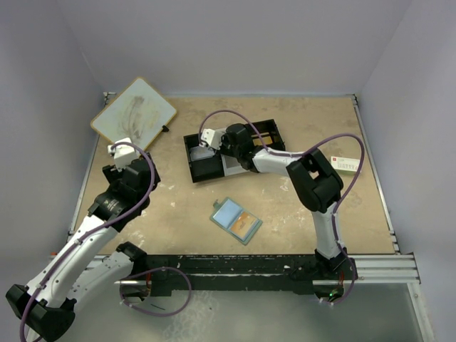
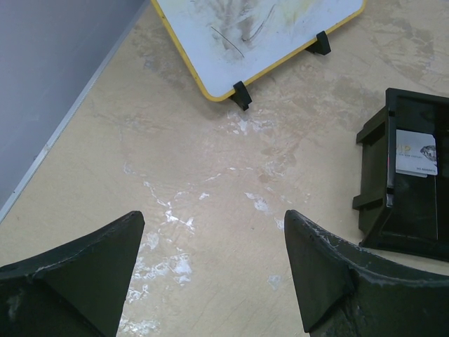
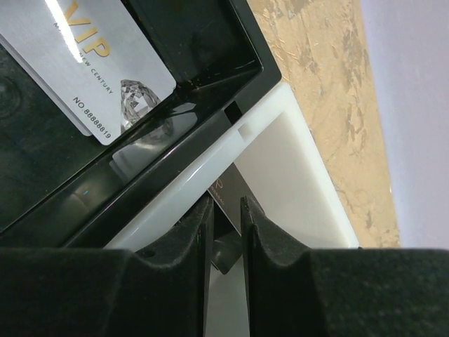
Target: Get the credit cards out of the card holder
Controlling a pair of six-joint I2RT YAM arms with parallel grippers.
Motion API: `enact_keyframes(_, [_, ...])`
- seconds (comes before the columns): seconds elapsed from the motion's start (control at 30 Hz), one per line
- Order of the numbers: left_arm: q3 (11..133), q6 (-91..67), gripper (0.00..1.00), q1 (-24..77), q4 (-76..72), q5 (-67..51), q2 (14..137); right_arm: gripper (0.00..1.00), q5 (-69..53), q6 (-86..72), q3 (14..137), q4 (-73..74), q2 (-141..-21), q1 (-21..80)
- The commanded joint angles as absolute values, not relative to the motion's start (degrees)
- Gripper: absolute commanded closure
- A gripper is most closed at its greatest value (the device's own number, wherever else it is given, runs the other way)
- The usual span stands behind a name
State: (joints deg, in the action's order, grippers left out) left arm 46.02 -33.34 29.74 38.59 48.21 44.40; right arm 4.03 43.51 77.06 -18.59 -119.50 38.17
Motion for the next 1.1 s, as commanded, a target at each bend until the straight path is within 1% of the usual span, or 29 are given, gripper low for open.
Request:
enact_keyframes(0.0, [47.0, -32.4, 0.21, 29.6, 37.3, 47.1, 44.8, 0.75, 1.1, 40.8, 77.6, -19.8, -116.3, 37.6])
enact_keyframes(0.17, [47.0, -32.1, 0.21, 29.6, 37.1, 46.3, 45.6, 0.73, 0.8, 40.4, 77.7, -19.1, -115.9, 37.4])
enact_keyframes(0.2, [47.0, -32.1, 0.21, 29.5, 37.1, 46.1, 45.8, 0.7, 0.6, 40.3, 77.8, -18.5, -115.8, 37.3])
enact_keyframes(0.27, [47.0, -32.0, 0.21, 29.5, 37.1, 46.1, 45.9, 0.62, -0.1, 40.0, 78.0, -17.6, -115.7, 37.1])
enact_keyframes(0.3, [47.0, -32.0, 0.21, 29.5, 37.1, 46.0, 46.0, 0.59, -0.3, 39.7, 78.0, -17.4, -115.6, 37.0])
enact_keyframes(0.33, [47.0, -32.0, 0.21, 29.5, 37.1, 45.9, 45.9, 0.58, -0.7, 39.4, 78.0, -17.0, -115.5, 36.9])
enact_keyframes(0.83, [46.9, -31.7, 0.21, 29.5, 36.8, 44.8, 46.5, 0.55, -1.9, 35.4, 77.7, -17.3, -112.0, 35.9])
enact_keyframes(0.97, [47.0, -31.6, 0.21, 29.5, 36.8, 44.6, 46.3, 0.56, 0.0, 27.4, 75.0, -21.4, -106.2, 35.3])
enact_keyframes(1.07, [46.9, -31.4, 0.21, 29.5, 36.6, 43.9, 45.8, 0.55, 4.0, 15.6, 69.2, -25.3, -98.6, 35.2])
